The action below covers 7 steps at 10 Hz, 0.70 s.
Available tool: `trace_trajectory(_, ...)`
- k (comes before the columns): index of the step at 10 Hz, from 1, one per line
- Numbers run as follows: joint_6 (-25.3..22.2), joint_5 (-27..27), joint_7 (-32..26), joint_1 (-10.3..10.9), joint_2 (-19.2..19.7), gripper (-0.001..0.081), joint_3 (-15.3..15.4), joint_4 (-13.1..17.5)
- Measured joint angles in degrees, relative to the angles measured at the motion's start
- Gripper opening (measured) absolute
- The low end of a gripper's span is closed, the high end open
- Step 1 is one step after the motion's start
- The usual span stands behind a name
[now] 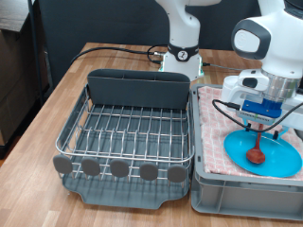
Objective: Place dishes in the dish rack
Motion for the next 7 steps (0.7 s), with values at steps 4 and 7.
trace_trajectory(4, 0.4, 0.0, 0.4, 0.0, 0.0, 0.0163, -0.1, -0.3)
trace_trajectory(7, 0.6, 0.0, 0.4, 0.2, 0.0, 0.0092, 0.1, -0.2)
